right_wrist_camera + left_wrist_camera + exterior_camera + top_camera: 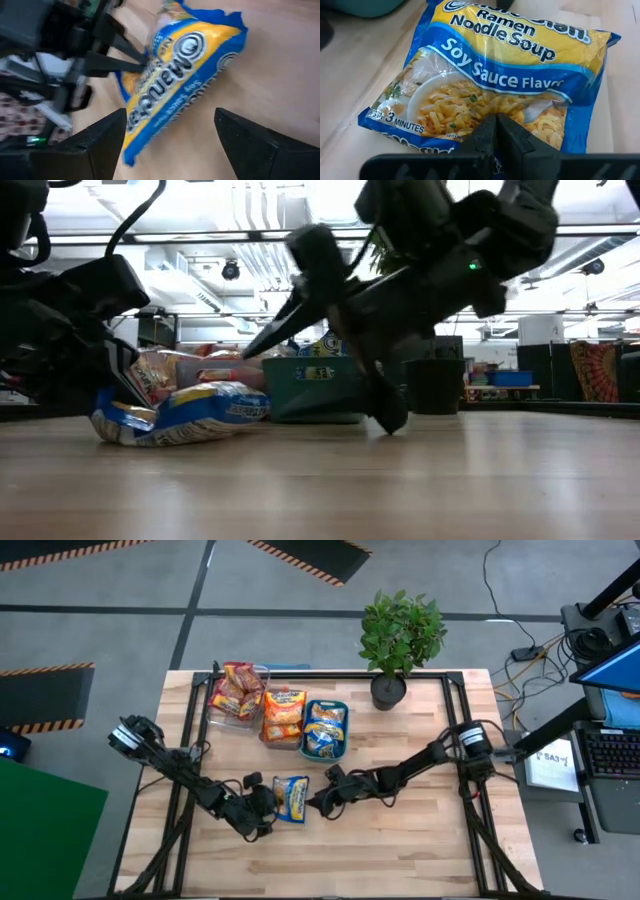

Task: Sort Maruchan noodles
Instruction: Put the blue noodle pack into the green bin

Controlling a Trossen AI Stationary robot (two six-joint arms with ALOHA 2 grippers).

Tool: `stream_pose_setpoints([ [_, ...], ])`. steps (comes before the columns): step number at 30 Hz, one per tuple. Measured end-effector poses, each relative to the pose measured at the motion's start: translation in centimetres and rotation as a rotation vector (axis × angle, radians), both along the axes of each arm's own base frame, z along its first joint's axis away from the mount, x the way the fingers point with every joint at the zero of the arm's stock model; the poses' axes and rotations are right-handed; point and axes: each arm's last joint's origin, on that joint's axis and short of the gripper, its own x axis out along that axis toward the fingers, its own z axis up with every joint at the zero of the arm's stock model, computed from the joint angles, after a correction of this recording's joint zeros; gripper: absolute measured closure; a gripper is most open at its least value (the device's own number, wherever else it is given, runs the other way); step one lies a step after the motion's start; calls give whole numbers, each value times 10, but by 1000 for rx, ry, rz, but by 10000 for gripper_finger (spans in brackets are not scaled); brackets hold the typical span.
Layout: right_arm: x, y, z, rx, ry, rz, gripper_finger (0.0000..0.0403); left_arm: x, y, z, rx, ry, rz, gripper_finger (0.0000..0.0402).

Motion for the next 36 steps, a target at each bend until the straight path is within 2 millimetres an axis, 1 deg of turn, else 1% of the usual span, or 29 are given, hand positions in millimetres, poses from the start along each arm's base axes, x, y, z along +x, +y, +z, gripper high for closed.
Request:
stream_pose_setpoints([
  [4,18,2,-8,-21,39,-8,110,1,-1,1,-5,-17,0,402],
  [8,37,5,-8,-61,44,16,112,1,-1,1,-4,-20,1,402],
  [14,60,5,1,-136,114,62,124,2,-1,2,-5,-32,-1,402],
  [19,75,1,5,-194,110,76,149,2,-2,2,-16,-42,-3,402],
  [21,78,-1,6,-202,109,82,169,3,-2,3,-21,-46,-5,402],
  [24,79,-4,5,-204,139,85,215,3,-3,3,-22,-49,-13,402],
  [28,78,-6,11,-234,137,104,300,2,-4,4,-15,-55,-25,402],
  [31,77,-6,16,-272,124,127,363,1,-6,9,-7,-63,-47,402],
  [32,76,-6,19,-286,119,138,379,0,-6,12,-4,-66,-56,401],
  [36,73,-6,36,-332,106,160,387,-9,-2,27,14,-42,-77,402],
])
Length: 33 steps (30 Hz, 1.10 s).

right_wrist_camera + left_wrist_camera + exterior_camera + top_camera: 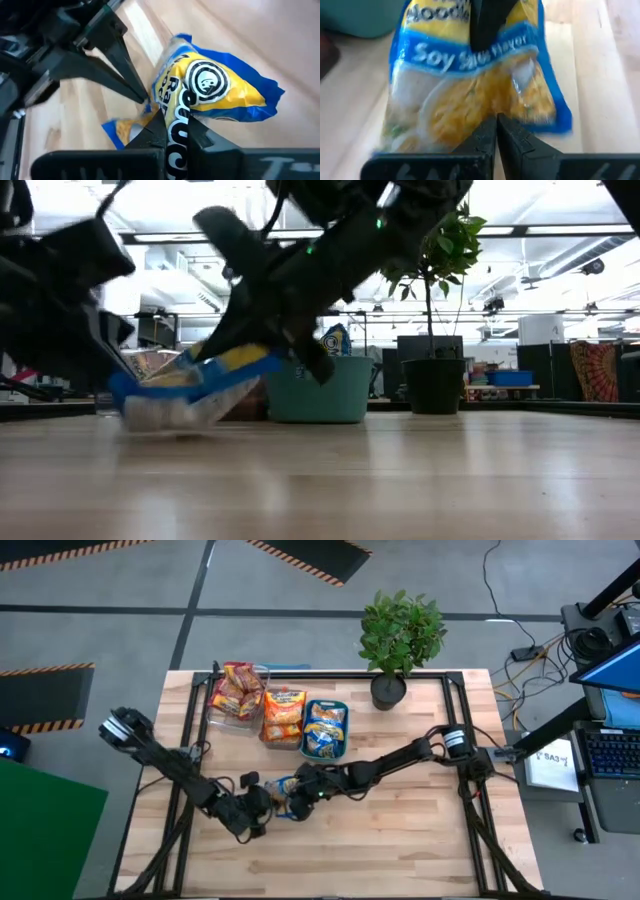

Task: Sort Maruchan noodles
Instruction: Put the blue noodle pack into the green bin

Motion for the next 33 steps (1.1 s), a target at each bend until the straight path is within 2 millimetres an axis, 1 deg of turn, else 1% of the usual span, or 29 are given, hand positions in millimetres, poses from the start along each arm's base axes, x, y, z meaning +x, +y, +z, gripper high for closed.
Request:
stream_pose_setpoints([
  [5,-7,-3,33,-67,-42,41,388,-15,5,32,20,-38,-61,402],
  [10,-18,-12,80,-150,-140,17,389,-27,14,74,66,-198,-141,402],
  [13,-30,-28,109,-234,-171,-52,390,-34,22,95,114,-311,-120,402],
  [15,-39,-40,126,-304,-175,-120,390,-38,27,106,144,-367,-85,402],
  [18,-52,-59,141,-419,-148,-260,391,-43,34,118,181,-428,-28,402],
  [19,-56,-65,143,-451,-132,-310,391,-45,35,120,192,-443,-7,402],
  [21,-60,-76,141,-502,-100,-397,392,-46,38,124,212,-466,40,402],
  [23,-63,-87,133,-514,-63,-456,392,-47,40,126,231,-477,84,402],
  [26,-65,-101,115,-484,-24,-509,391,-47,41,127,242,-489,136,402],
  [29,-67,-113,92,-433,22,-569,391,-45,42,127,236,-497,156,402],
  [31,-68,-119,76,-407,60,-591,391,-42,42,128,228,-507,168,402],
  [33,-69,-122,65,-392,81,-608,391,-40,43,127,228,-509,180,402],
])
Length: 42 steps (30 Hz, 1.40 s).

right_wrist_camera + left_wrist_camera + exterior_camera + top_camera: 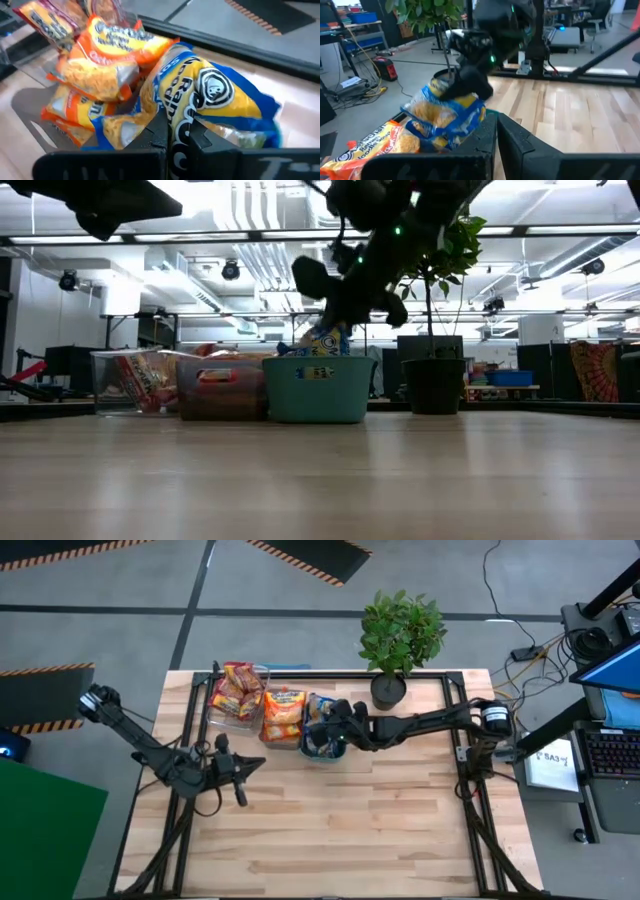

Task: Sort Maruchan noodles
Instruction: Put the blue noodle pack into the green bin

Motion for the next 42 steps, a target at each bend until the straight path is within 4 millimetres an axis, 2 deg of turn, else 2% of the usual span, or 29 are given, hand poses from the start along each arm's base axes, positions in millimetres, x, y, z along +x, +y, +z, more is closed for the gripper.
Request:
stream_pose_setpoints([
  [5,-1,-5,-18,34,19,-40,390,9,3,-2,-9,-7,21,402],
  [12,-3,-11,-21,32,43,-52,382,25,12,-8,-17,17,24,402],
  [19,-6,-13,-12,17,75,-42,313,38,24,-18,-2,60,85,402],
  [23,-10,-12,-4,-1,88,-22,271,56,34,-27,-34,69,40,402],
  [30,-28,-10,19,3,116,-18,238,89,68,-45,-10,75,25,402],
  [33,-32,-10,31,-25,107,1,245,101,88,-52,-34,60,-2,402],
  [37,-31,-13,37,-77,101,18,284,115,110,-62,-32,62,29,402],
  [42,-22,-26,21,-174,119,-18,364,133,128,-70,-18,80,79,402],
])
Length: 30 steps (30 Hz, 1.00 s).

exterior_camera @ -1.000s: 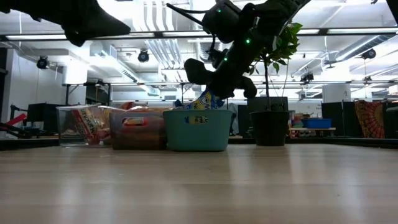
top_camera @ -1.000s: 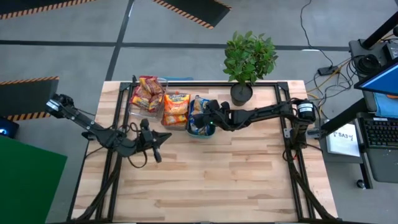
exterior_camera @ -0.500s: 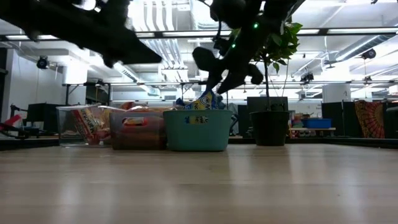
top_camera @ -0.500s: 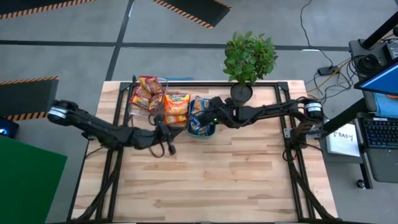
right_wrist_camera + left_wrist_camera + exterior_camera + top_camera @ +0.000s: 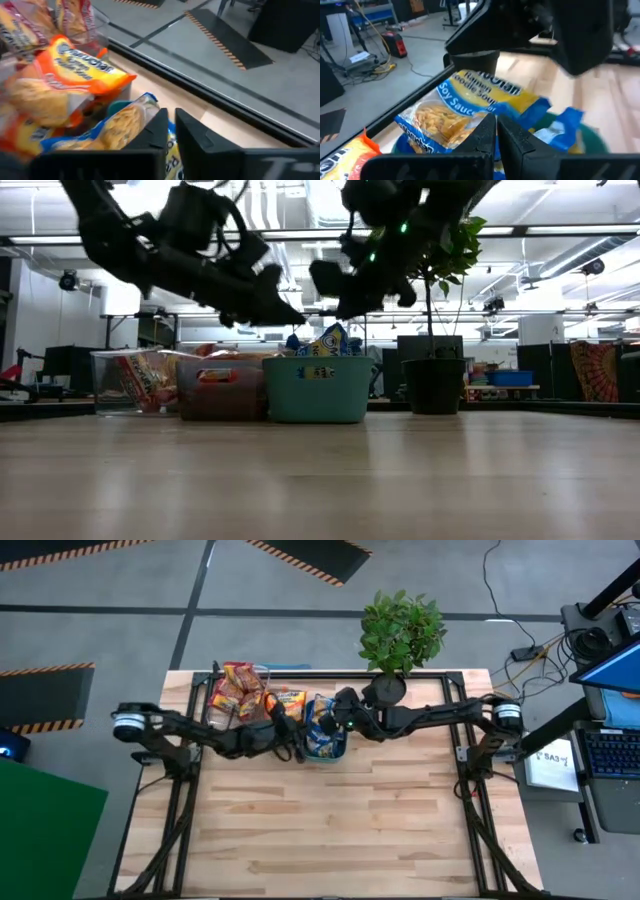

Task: Sort Maruchan noodles
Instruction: Put the blue noodle pack into the green bin, then return to Home Position

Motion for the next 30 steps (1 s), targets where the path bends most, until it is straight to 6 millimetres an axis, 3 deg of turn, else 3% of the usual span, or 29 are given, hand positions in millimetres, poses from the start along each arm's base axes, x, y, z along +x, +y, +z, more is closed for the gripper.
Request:
stream_pose_setpoints([
  [2,4,-6,-11,-25,0,-1,386,6,5,-6,-7,22,-4,402],
  [9,8,-28,-52,-59,-55,-21,394,11,7,-26,-53,84,5,402],
  [15,9,-28,-93,-8,-97,68,394,7,7,-35,-113,128,23,402],
  [19,12,-29,-108,0,-77,63,394,6,7,-35,-122,125,24,402],
  [25,10,-26,-93,-33,-37,97,394,5,2,-20,-138,84,-41,402],
  [30,4,-14,-51,-99,-63,159,394,-9,-6,6,-118,44,-88,402],
])
